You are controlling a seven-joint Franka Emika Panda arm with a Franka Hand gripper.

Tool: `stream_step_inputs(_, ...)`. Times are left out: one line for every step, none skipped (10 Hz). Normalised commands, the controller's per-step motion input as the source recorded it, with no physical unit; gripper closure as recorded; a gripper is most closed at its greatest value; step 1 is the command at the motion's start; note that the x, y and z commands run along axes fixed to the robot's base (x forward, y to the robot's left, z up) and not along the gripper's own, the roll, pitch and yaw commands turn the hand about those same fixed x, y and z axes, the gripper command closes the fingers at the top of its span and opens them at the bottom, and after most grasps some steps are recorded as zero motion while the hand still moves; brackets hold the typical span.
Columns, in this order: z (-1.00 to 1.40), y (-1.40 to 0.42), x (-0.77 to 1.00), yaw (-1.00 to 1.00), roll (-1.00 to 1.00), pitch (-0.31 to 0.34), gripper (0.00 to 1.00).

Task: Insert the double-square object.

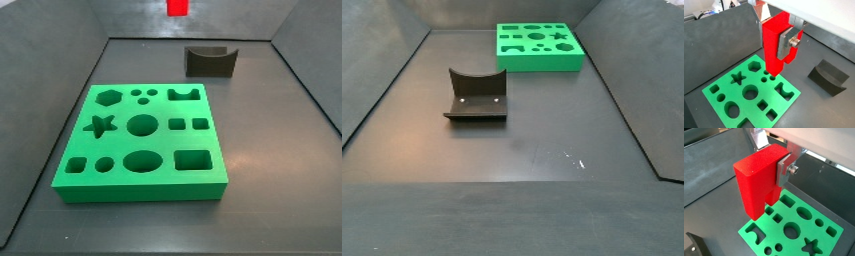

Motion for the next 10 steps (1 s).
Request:
stream_step_inputs(0.00,0.00,0.00,0.00,-0.01,0.000,1.00)
stream_step_inputs(0.00,0.00,-0.05,0.00,0.00,0.000,1.00)
stream_step_inputs(-0.72,0.00,0.00,-1.00,0.03,0.000,1.00)
stream_step_inputs(-0.79,0.00,0.00,-1.00,0.01,0.000,1.00)
stream_step_inputs(-0.81,0.00,0.00,-1.00,0.00,0.000,1.00)
stream_step_inputs(-0.80,0.00,0.00,-1.00,0.00,0.000,1.00)
stream_step_inputs(-0.77,0.00,0.00,-1.00,0.00,-0.006,1.00)
stream_step_inputs(-0.74,0.00,0.00,-1.00,0.00,-0.019,1.00)
stream_step_inputs(-0.74,0.00,0.00,-1.00,0.00,-0.017,1.00)
stream_step_inputs(-0.74,0.00,0.00,-1.00,0.00,-0.017,1.00)
